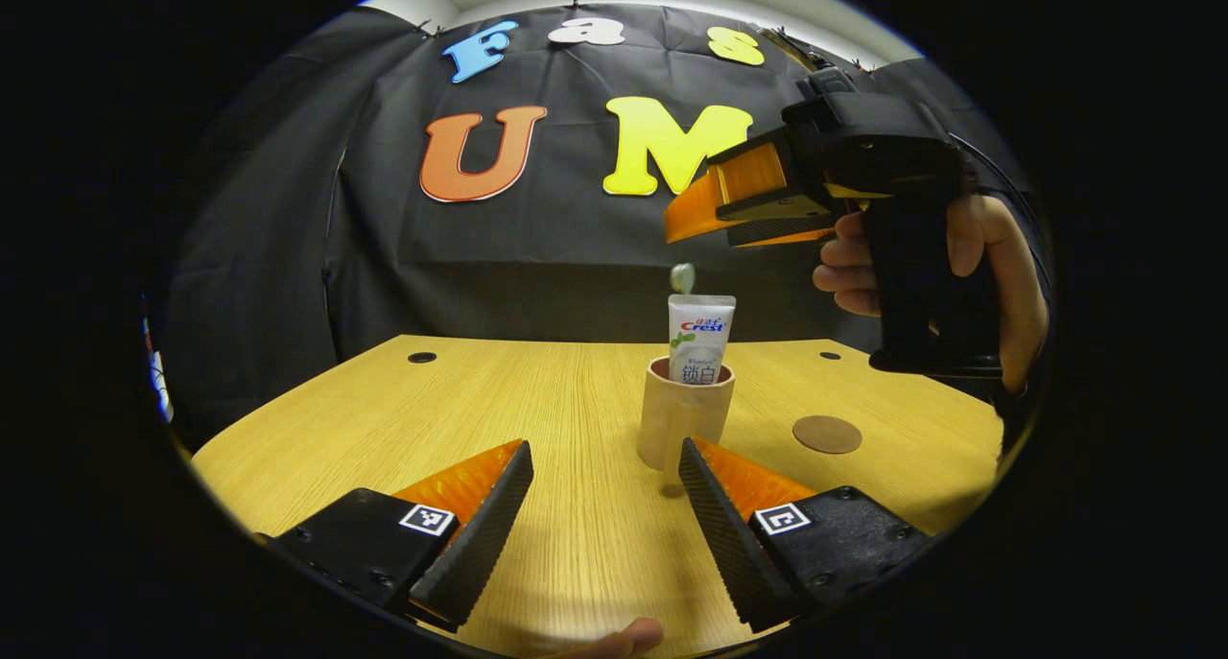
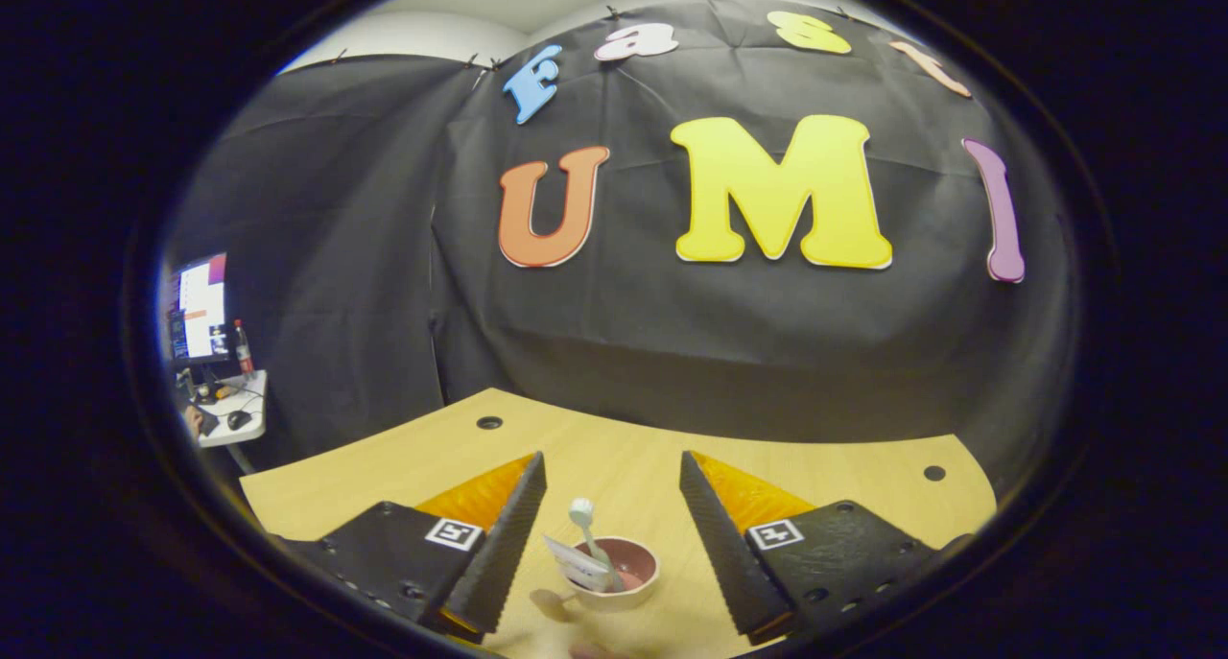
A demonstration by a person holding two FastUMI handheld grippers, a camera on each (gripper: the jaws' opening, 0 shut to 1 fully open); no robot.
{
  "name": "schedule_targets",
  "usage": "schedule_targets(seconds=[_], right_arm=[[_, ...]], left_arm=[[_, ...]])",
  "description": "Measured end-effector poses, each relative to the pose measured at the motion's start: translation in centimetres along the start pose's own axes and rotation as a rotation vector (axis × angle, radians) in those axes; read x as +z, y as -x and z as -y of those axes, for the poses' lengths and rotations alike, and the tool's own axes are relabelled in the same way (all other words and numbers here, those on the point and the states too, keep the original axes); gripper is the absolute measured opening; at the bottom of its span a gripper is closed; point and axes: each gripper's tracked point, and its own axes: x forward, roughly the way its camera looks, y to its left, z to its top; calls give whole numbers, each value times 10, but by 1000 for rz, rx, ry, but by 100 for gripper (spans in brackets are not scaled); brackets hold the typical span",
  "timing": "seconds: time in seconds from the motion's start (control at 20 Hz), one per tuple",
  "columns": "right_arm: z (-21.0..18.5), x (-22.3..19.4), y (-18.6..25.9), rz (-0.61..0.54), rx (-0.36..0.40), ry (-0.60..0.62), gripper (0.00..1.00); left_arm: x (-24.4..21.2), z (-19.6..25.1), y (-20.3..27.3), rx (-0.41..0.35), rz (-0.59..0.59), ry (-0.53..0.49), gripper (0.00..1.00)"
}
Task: Put the toothbrush and toothpaste on the desktop into the cup, then pick up the cup and place it on the coaster on the desktop.
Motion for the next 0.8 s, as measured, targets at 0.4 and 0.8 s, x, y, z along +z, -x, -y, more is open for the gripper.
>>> schedule_targets(seconds=[0.4,0.8], right_arm=[[9,15,36,37,-4,-11,98],[35,36,123,135,-55,-8,98]], left_arm=[[12,12,-10,1,12,-38,98],[48,33,-30,-2,-2,-55,97]])
